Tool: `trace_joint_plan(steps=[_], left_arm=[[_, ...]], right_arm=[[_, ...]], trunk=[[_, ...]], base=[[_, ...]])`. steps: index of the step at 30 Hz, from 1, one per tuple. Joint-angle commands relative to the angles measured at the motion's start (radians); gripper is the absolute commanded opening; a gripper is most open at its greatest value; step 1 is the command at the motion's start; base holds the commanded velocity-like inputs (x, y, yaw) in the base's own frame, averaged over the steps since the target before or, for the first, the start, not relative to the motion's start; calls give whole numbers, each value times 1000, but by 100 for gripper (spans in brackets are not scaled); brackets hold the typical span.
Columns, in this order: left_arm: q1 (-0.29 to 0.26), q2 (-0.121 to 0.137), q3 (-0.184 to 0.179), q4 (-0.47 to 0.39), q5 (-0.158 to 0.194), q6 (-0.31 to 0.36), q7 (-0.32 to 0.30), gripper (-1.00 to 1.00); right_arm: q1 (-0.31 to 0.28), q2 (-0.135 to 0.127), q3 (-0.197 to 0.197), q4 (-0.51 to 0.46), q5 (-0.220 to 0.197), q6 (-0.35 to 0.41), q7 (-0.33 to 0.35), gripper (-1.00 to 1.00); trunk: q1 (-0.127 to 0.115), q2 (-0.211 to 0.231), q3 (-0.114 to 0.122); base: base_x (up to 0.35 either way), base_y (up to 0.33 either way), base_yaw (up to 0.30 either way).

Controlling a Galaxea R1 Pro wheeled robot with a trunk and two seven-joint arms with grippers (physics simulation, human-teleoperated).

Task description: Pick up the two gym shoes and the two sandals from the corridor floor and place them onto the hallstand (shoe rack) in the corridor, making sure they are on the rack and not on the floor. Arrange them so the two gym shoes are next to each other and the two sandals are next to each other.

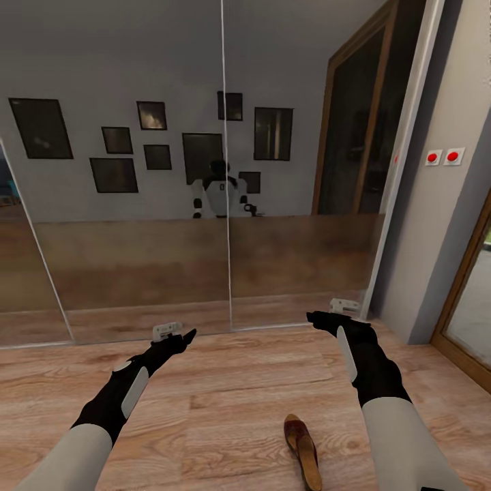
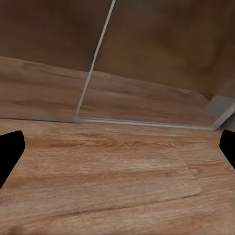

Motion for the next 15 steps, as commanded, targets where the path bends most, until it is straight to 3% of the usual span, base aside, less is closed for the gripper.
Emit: trace_joint_plan(steps=[1,10,13,15], left_arm=[[0,0,3,-1,11,10,-6,100],[0,0,4,-3,8,11,-5,100],[-4,2,3,-10,0,28,-1,100],[-10,6,3,-15,-4,126,1,100]], right_arm=[[-1,1,-2,-1,5,5,1,100],[0,0,-2,-1,10,4,0,100],[-3,-2,2,80,10,-17,0,100],[-4,-3,3,164,10,-33,0,100]], trunk=[[0,0,-1],[0,0,-1],[0,0,-1],[0,0,-1]], base=[[0,-109,16],[0,-24,4],[0,0,0],[0,0,0]])
